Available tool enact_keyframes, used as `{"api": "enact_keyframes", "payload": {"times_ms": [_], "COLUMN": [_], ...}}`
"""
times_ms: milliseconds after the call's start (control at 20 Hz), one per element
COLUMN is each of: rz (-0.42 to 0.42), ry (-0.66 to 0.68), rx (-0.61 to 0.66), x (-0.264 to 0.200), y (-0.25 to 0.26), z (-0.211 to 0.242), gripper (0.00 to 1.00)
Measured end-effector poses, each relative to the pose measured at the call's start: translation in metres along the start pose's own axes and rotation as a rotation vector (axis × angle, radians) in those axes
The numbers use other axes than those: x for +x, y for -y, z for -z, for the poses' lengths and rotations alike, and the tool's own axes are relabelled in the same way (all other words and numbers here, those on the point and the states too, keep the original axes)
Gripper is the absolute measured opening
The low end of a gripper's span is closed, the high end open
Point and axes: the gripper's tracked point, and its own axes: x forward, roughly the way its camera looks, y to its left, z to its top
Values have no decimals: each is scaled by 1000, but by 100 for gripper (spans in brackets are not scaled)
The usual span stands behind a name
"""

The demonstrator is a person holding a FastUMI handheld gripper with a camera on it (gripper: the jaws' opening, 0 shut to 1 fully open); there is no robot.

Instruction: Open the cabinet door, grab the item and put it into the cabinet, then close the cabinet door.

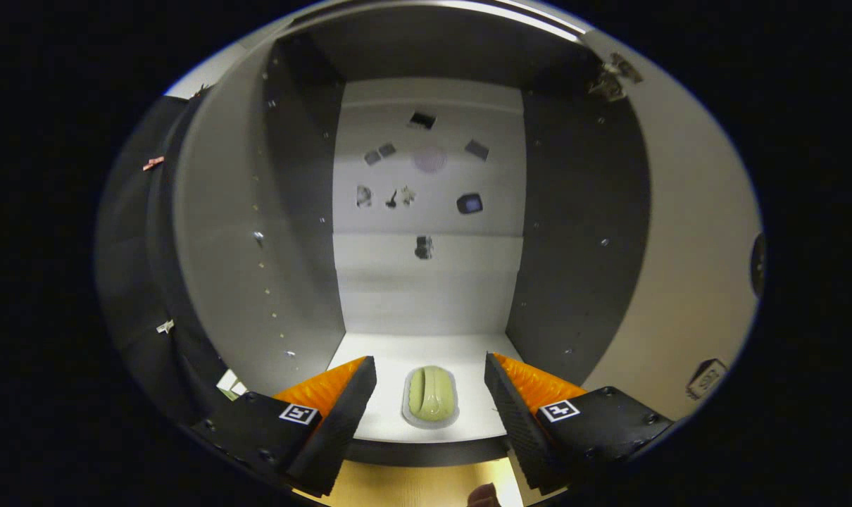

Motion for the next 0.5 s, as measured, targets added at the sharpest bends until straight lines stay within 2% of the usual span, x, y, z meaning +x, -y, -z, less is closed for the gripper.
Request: {"api": "enact_keyframes", "payload": {"times_ms": [250, 500], "rz": [52, 117], "ry": [151, 223], "rx": [-3, 23], "x": [-87, -175], "y": [9, 26], "z": [-43, -49], "gripper": [98, 98]}}
